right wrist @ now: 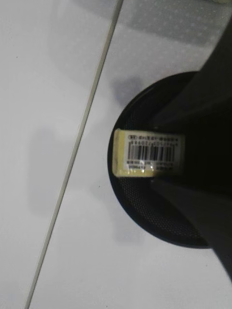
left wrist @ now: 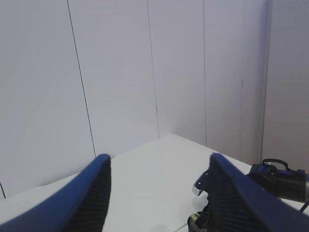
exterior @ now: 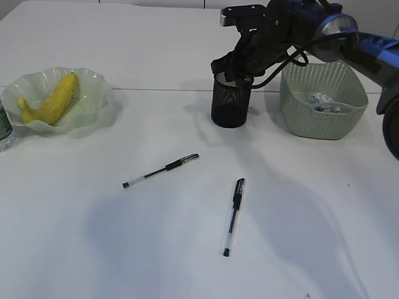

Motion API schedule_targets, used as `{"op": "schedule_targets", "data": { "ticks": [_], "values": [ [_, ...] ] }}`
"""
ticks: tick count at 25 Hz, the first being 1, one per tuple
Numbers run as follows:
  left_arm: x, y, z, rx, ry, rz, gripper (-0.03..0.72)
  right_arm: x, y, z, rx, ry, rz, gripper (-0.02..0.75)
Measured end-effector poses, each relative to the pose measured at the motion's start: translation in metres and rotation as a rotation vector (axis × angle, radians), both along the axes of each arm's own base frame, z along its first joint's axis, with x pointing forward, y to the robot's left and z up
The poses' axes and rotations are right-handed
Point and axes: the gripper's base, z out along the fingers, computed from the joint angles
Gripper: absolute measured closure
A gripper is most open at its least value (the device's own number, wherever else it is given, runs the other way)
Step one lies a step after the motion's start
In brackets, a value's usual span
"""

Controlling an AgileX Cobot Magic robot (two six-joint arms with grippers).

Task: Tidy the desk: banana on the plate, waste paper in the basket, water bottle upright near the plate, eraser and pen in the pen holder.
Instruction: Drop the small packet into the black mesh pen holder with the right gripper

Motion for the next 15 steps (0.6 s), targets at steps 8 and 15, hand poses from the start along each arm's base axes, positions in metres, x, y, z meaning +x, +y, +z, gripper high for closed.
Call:
{"op": "schedule_targets", "data": {
  "ticks": [8, 15],
  "values": [
    [0.0, 0.0, 0.0, 0.0, 0.0, 0.0, 0.245, 0.0003, 0.0002, 0.0004, 0.006, -0.004, -0.004, 0.435],
    [0.0, 0.0, 0.0, 0.0, 0.0, 0.0, 0.245, 0.0006, 0.0004, 0.0031, 0.025, -0.001, -0.021, 0.421]
  ]
}}
